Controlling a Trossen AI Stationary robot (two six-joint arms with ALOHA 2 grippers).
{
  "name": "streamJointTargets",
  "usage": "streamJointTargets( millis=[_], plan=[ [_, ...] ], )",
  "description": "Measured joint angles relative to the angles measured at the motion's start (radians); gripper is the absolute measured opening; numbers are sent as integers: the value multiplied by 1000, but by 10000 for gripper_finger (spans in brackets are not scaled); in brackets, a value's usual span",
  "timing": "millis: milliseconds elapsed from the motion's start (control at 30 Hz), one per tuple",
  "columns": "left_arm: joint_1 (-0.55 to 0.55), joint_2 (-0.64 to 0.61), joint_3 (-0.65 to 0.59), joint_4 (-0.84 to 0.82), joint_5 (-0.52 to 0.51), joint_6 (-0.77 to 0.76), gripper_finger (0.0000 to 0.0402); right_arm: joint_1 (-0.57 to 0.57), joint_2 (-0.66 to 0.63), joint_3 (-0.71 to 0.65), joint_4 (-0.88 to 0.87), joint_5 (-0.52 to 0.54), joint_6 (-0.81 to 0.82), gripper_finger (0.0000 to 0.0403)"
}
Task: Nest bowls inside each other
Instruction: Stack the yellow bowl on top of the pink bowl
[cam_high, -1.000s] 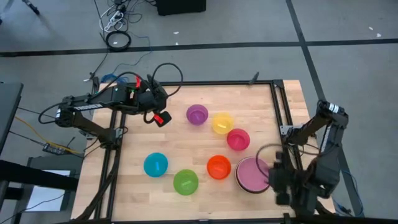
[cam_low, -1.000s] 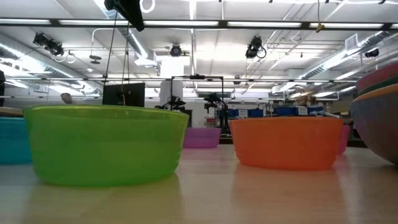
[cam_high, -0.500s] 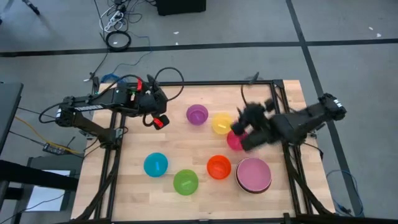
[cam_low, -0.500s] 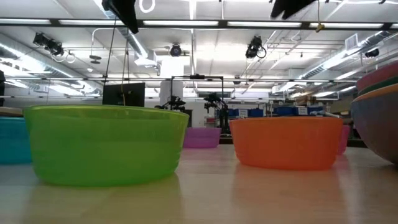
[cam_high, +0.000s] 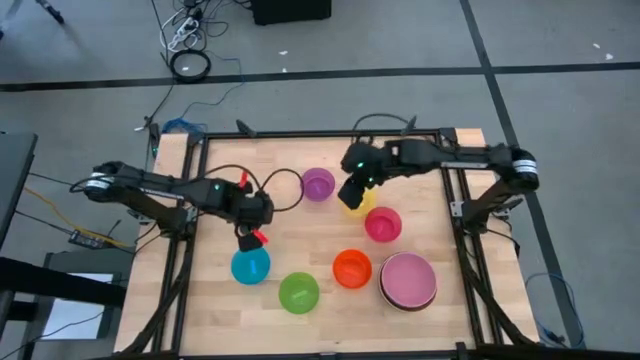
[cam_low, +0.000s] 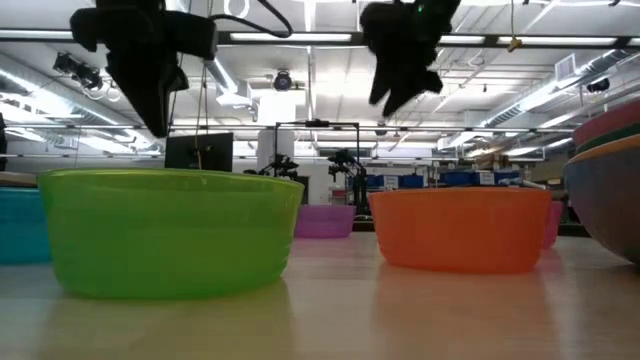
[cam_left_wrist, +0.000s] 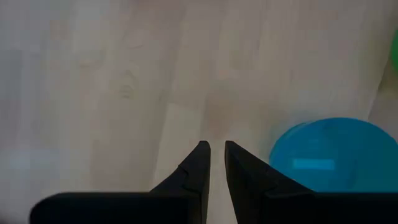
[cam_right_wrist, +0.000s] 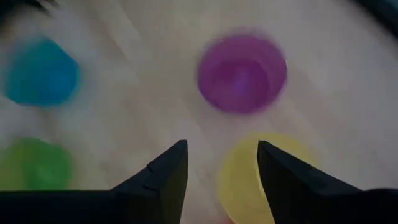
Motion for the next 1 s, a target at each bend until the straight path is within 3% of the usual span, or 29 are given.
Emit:
streamJointTargets(
  millis=[267,633,867,1000],
  plan=[
    [-28,-2,-20,34,-13,-45,57,20,170,-20,0,15,-10,213],
    [-27,-2,-20,38,-19,-53,57,20,316,-20,17,16,7,217],
    [-27,-2,-19,43,-33,-53,57,21,409,-20,30,14,35,207],
    [-27,-2,-19,43,-35,-53,57,21,432,-20,29,14,37,176]
  ],
)
